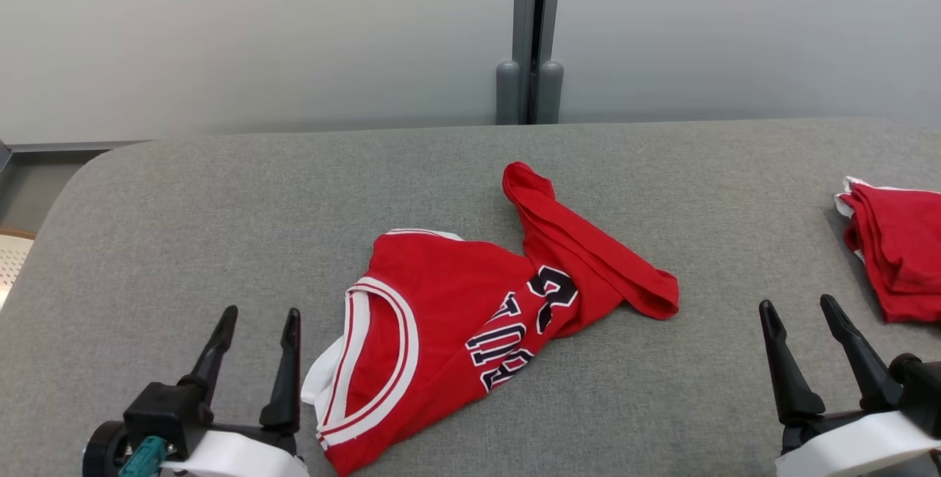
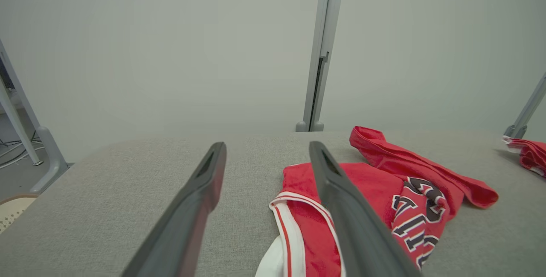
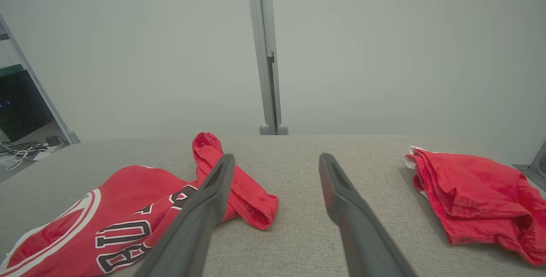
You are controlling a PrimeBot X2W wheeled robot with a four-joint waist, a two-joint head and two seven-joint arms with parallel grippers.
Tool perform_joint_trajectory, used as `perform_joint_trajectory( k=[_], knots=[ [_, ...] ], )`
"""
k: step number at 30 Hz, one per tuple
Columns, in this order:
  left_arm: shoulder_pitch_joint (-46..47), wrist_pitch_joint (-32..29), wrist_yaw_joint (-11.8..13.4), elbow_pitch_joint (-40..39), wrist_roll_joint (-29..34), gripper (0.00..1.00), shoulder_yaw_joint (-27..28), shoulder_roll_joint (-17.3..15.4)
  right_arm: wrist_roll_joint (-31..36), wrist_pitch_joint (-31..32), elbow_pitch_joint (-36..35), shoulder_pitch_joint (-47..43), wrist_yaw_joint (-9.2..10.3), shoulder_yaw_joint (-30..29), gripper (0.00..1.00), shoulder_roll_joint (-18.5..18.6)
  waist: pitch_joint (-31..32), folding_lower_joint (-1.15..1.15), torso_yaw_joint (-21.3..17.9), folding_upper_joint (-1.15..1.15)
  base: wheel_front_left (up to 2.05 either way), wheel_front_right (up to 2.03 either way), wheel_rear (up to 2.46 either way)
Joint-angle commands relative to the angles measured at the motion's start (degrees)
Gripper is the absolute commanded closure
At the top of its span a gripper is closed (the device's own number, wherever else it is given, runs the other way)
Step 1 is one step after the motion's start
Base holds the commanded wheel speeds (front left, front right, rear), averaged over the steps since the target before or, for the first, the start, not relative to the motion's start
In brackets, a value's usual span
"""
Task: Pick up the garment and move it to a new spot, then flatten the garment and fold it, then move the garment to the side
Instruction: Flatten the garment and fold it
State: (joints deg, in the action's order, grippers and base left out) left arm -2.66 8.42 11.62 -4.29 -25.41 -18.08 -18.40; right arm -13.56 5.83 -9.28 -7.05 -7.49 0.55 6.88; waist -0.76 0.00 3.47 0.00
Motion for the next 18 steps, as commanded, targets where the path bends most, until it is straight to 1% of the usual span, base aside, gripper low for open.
perform_joint_trajectory(
  k=[1, 4, 7, 12, 16, 17, 18],
  knots=[
    [0.8, -0.5, -0.5, 0.3, -0.3, 0.0, -0.6, 0.1, 0.1, 0.2, -0.3, 0.5, 0.0, -0.2, 0.0, 0.2, -0.5, 0.0, 0.2, 0.0, 0.0, 0.0, 0.0],
    [0.7, -1.8, -1.5, 2.0, -0.9, 0.0, -2.4, 0.8, -0.1, 0.0, -0.5, 1.0, 0.0, 0.0, 0.0, 0.2, -1.6, 0.0, 0.4, 0.0, 0.0, 0.0, 0.0],
    [0.5, -2.7, -2.8, 5.8, -2.1, 0.0, -4.0, 2.0, -0.4, -0.3, -0.8, 1.6, 0.0, 0.2, 0.0, 0.3, -3.4, 0.0, 0.5, 0.0, 0.0, 0.0, 0.0],
    [1.3, -2.9, -6.0, 16.4, -5.5, 0.0, -5.3, 4.5, -1.4, -0.9, 0.2, 3.2, 0.0, 0.9, 0.0, 1.1, -6.1, 0.0, 0.3, 0.0, 0.0, 0.0, 0.0],
    [2.9, -1.6, -7.9, 22.5, -7.3, 0.0, -5.5, 6.5, -2.1, -1.5, 0.7, 4.1, 0.0, 0.8, 0.0, 1.6, -7.5, 0.0, 0.2, 0.0, 0.0, 0.0, 0.0],
    [3.3, -1.2, -8.4, 23.4, -7.5, 0.12, -5.6, 6.8, -2.1, -1.6, 0.8, 4.2, 0.0, 0.7, 0.0, 1.6, -7.7, 0.0, 0.2, 0.0, 0.0, 0.0, 0.0],
    [3.8, -0.4, -8.9, 24.0, -7.7, 0.5, -5.5, 7.2, -2.1, -1.7, 0.9, 4.4, 0.0, 0.6, 0.0, 1.7, -7.9, 0.0, 0.3, 0.0, 0.0, 0.0, 0.0]
  ],
)
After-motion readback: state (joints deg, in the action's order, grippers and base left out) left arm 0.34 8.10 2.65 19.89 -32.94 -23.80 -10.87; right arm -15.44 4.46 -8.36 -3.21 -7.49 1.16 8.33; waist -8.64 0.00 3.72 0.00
